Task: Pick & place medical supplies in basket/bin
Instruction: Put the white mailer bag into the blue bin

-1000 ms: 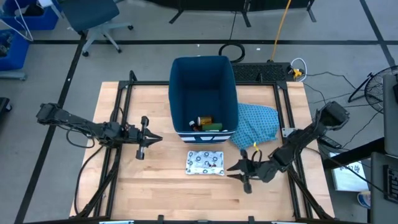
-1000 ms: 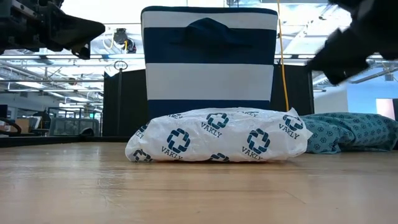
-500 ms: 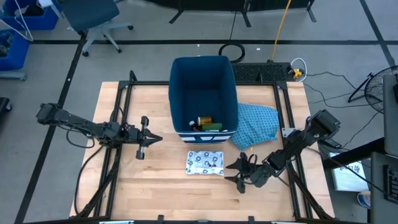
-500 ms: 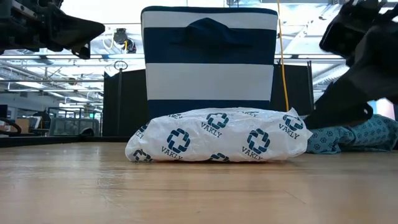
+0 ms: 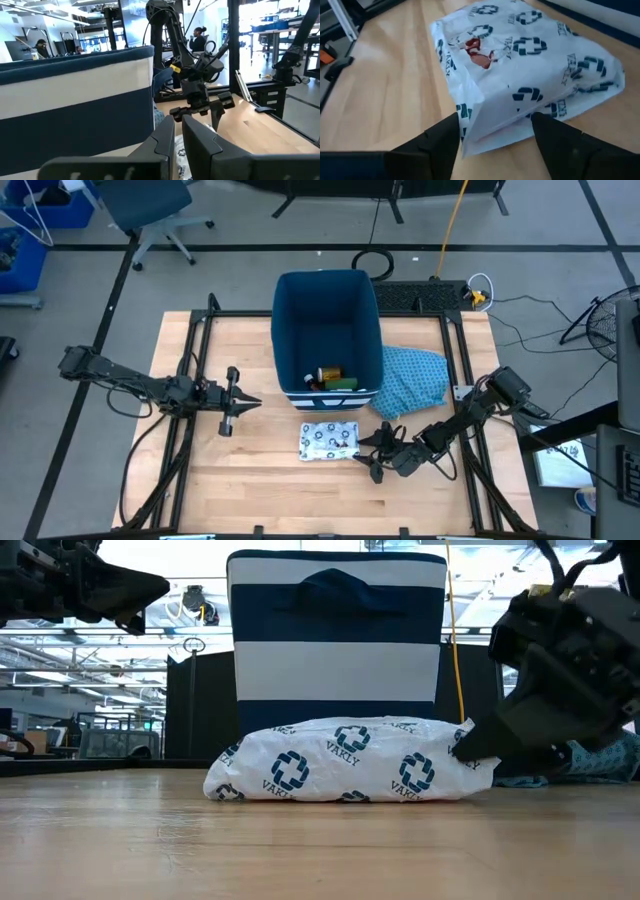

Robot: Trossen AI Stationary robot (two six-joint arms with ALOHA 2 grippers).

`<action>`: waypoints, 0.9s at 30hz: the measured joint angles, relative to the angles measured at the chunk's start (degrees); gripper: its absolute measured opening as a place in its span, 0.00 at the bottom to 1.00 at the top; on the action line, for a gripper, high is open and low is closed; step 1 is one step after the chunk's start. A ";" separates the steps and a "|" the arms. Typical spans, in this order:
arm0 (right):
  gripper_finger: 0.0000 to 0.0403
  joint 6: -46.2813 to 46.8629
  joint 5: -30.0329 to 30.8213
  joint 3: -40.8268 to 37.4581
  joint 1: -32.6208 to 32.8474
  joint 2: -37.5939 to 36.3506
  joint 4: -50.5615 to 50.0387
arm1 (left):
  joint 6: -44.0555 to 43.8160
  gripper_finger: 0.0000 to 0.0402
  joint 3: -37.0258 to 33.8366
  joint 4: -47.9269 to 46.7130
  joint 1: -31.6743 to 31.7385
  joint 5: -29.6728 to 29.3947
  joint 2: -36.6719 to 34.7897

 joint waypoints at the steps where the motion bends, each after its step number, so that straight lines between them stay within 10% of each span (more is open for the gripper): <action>1: 0.58 -0.04 0.04 0.00 0.00 0.32 0.31 | -0.01 0.10 0.00 0.00 0.00 0.00 0.01; 12: 0.03 -8.32 0.26 -0.02 0.00 -0.83 5.73 | -0.48 0.10 0.00 -0.02 0.00 0.00 0.02; 27: 0.00 -34.91 1.78 -0.02 4.18 -25.50 3.71 | -1.24 0.10 0.00 -0.54 0.00 0.02 0.02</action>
